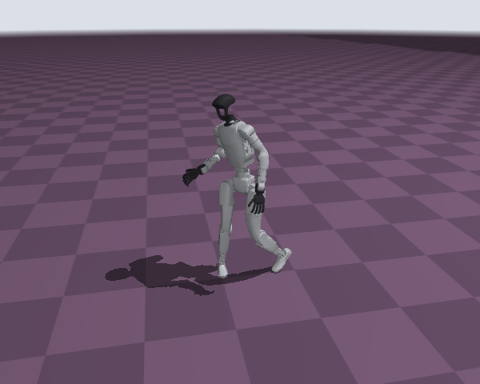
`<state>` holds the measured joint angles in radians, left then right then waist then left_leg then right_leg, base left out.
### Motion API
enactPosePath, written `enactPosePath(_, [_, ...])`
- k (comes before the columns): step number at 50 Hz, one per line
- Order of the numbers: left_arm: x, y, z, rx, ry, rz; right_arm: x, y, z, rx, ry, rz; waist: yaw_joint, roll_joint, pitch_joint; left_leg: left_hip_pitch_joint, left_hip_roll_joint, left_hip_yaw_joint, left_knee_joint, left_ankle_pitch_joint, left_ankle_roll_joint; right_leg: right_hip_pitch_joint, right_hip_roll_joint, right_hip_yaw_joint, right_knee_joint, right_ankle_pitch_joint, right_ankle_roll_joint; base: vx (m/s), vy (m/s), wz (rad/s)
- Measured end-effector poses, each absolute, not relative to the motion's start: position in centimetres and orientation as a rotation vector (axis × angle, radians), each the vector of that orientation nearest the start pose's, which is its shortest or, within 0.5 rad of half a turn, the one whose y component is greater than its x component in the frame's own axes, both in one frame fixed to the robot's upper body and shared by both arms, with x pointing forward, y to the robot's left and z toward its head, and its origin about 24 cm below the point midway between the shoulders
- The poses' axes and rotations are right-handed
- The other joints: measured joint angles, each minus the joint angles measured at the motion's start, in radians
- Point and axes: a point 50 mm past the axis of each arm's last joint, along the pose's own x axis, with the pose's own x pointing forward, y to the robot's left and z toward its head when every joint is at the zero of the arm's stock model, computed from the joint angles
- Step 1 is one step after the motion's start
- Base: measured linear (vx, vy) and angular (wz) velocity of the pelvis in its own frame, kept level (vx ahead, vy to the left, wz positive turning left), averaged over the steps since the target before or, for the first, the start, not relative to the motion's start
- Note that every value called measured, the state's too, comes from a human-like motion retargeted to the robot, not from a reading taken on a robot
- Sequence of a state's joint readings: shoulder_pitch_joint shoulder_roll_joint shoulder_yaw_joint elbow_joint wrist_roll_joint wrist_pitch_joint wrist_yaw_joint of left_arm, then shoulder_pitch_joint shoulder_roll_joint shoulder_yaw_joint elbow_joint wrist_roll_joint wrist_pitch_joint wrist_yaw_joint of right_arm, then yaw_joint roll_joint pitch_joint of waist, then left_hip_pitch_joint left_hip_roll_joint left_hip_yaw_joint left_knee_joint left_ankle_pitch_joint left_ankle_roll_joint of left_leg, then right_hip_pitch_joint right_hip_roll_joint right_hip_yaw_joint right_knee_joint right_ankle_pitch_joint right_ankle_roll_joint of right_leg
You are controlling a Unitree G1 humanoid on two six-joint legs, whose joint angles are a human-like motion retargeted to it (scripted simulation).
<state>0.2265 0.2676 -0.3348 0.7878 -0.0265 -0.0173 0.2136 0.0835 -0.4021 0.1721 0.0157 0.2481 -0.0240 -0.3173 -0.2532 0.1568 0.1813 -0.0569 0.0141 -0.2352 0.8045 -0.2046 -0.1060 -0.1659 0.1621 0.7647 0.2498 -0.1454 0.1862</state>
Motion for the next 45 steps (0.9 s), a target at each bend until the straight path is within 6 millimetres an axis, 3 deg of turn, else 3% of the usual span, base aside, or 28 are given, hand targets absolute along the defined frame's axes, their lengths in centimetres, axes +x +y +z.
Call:
enactPosePath(7, [9.4, 20.6, -14.1, 0.41, 0.942, -0.02, 23.7, -21.0, 2.8, -0.172, 0.097, -0.188, 0.029, -0.002, -0.011, 0.111, 0.037, 0.084, -0.276, -0.135, -0.018, -0.035, -0.061, 0.091, -0.224, 0.072, 0.076, -0.3, 0.15, -1.3])
enactPosePath(12, [13.2, 21.7, -13.0, 0.466, 0.852, -0.008, 24.8, -20.5, 3.2, -0.156, 0.081, -0.208, -0.003, -0.045, 0.032, 0.183, 0.034, 0.169, -0.476, -0.211, 0.001, -0.087, -0.115, 0.006, -0.266, 0.13, 0.074, -0.44, 0.17, -0.33])
enactPosePath(16, [15.5, 23.4, -11.2, 0.44, 0.75, 0.1, 24.1, -20.2, 2.1, -0.12, 0.113, -0.262, 0.044, -0.092, 0.033, 0.212, 0.007, 0.202, -0.596, -0.198, 0.012, -0.192, -0.211, -0.403, -0.145, 0.135, 0.026, -0.38, 0.12, -0.5])
enactPosePath(20, [15.8, 24.8, -9.8, 0.298, 0.677, 0.264, 22.6, -20.0, 0.5, -0.097, 0.174, -0.309, 0.152, -0.121, 0.012, 0.234, -0.004, 0.273, -0.69, -0.148, 0.014, -0.233, -0.316, -0.802, -0.041, 0.152, 0.016, -0.23, 0.02, -0.95])
enactPosePath(25, [14.2, 26.0, -9.8, 0.19, 0.689, 0.401, 22.4, -20.6, 0.5, -0.102, 0.176, -0.318, 0.248, -0.138, -0.006, 0.207, 0.003, 0.357, -0.659, -0.149, 0.018, -0.2, -0.285, -0.825, 0.034, 0.105, 0.055, -0.08, -0.06, -0.9])
enactPosePath(29, [11.6, 25.9, -10.9, 0.066, 0.745, 0.5, 23.1, -21.1, 0.4, -0.158, 0.177, -0.317, 0.263, -0.154, -0.013, 0.207, 0.007, 0.406, -0.626, -0.17, 0.021, -0.14, -0.268, -0.826, -0.072, 0.114, 0.067, 0.01, -0.09, -0.66])
enactPosePath(35, [8.1, 23.7, -13.3, -0.153, 0.867, 0.618, 22.1, -22.6, -3.3, -0.27, 0.355, -0.324, 0.232, -0.148, -0.007, 0.171, 0.023, 0.458, -0.543, -0.2, 0.047, -0.112, -0.234, -0.787, -0.176, 0.159, 0.061, 0.01, -0.06, -0.45])
enactPosePath(38, [6.7, 22.8, -14.3, -0.117, 0.945, 0.576, 19.3, -23.9, -6.5, -0.309, 0.529, -0.351, 0.212, -0.141, 0.011, 0.171, 0.032, 0.473, -0.555, -0.199, 0.042, -0.114, -0.222, -0.783, -0.196, 0.162, 0.07, 0.02, -0.07, -0.25])
enactPosePath(41, [5.0, 22.4, -14.9, 0.004, 1.025, 0.477, 15.1, -25.0, -9.5, -0.341, 0.708, -0.376, 0.195, -0.137, 0.038, 0.172, 0.04, 0.486, -0.582, -0.188, 0.029, -0.13, -0.207, -0.78, -0.196, 0.163, 0.076, 0.03, -0.1, -0.16])
enactPosePath(45, [2.6, 22.6, -15.2, 0.137, 1.088, 0.4, 9.7, -25.7, -11.2, -0.335, 0.847, -0.411, 0.161, -0.137, 0.1, 0.136, 0.05, 0.488, -0.574, -0.183, 0.019, -0.18, -0.199, -0.78, -0.158, 0.156, 0.076, 0.0, -0.09, 0.02])
